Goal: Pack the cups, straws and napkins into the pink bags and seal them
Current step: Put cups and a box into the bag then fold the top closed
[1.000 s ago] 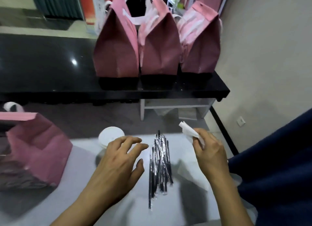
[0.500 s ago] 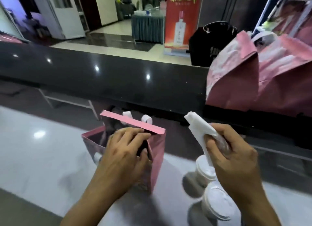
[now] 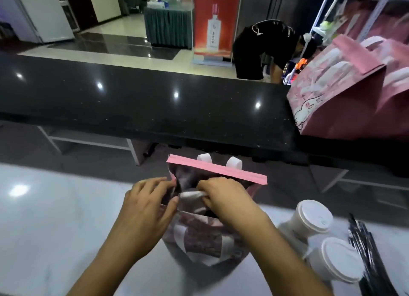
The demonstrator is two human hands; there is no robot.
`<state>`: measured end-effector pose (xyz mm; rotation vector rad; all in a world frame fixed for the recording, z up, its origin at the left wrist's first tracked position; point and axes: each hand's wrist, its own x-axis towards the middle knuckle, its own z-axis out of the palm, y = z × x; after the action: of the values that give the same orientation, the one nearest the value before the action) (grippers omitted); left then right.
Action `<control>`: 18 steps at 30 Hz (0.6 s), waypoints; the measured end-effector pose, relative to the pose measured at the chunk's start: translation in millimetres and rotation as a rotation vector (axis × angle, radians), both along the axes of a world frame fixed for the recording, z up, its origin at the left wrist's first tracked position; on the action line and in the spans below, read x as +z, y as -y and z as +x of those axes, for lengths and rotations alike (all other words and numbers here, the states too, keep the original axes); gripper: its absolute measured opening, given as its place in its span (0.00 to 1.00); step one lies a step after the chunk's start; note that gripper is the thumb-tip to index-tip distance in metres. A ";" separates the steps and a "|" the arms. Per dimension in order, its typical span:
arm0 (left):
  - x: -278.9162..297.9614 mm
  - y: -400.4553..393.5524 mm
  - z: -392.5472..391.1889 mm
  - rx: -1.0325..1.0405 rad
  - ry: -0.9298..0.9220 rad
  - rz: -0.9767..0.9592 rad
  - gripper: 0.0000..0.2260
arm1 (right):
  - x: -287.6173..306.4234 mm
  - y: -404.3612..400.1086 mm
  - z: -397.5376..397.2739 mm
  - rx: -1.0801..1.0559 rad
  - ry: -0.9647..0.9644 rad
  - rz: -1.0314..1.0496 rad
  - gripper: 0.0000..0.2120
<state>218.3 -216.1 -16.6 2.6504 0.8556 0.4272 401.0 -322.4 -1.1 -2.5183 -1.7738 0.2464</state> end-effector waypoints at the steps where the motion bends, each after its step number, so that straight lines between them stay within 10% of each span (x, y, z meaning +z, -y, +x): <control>1: -0.5 -1.5 -1.5 -0.036 0.016 -0.025 0.24 | -3.7 -0.9 1.0 -0.024 -0.031 -0.064 0.11; 4: 1.8 -7.5 -8.2 -0.104 0.094 -0.154 0.23 | 6.5 12.9 1.8 -0.080 -0.177 -0.010 0.18; 10: -10.8 -29.6 -29.3 -0.156 0.232 -0.437 0.26 | 13.1 92.6 -1.8 -0.318 -0.368 0.870 0.05; 14: -29.1 -46.6 -21.8 -0.219 0.264 -0.472 0.17 | -33.8 133.4 4.0 -0.538 -0.614 0.752 0.23; 18: -40.8 -68.8 4.5 -0.304 0.236 -0.537 0.12 | -57.9 129.2 14.3 -0.466 -0.723 0.659 0.20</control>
<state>222.8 -147.2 -57.4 2.1298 0.4091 0.3606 415.3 -451.6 -59.0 -1.9164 -0.7935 0.3947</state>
